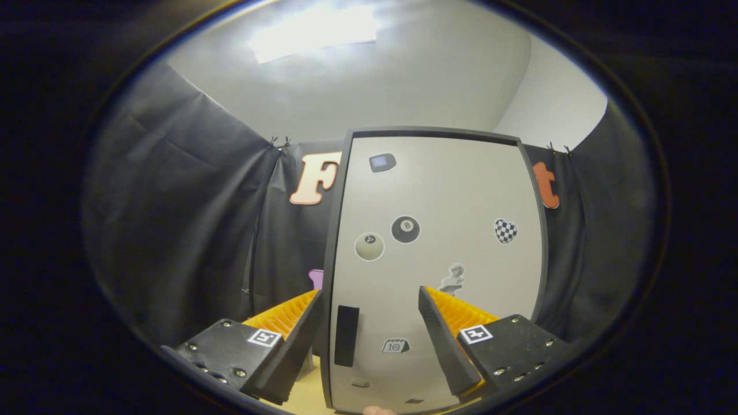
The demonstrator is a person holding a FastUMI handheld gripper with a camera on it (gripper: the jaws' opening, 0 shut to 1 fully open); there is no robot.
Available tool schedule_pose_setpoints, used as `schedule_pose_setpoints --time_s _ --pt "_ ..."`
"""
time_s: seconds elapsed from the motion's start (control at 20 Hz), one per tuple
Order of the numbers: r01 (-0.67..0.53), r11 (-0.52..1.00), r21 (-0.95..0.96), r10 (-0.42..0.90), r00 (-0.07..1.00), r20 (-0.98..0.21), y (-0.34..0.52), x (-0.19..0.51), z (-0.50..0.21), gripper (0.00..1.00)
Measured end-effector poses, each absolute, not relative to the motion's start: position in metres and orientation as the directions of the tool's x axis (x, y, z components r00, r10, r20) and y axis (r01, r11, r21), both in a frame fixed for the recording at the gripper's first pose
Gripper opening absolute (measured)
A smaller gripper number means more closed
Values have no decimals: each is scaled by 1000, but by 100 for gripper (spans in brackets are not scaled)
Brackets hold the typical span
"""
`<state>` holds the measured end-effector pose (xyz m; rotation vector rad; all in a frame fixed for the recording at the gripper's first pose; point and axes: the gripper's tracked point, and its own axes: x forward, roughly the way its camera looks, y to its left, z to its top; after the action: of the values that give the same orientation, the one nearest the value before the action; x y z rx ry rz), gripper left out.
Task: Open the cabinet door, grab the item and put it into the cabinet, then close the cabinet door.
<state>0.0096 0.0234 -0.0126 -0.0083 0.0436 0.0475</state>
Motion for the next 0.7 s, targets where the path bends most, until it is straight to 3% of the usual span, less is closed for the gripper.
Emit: schedule_pose_setpoints --time_s 0.45,0.7 --pt "-46 999 -29 43 996 -82 37 27 -34 96" --pt "-43 995 -86 28 985 -172 50 44 -77 96"
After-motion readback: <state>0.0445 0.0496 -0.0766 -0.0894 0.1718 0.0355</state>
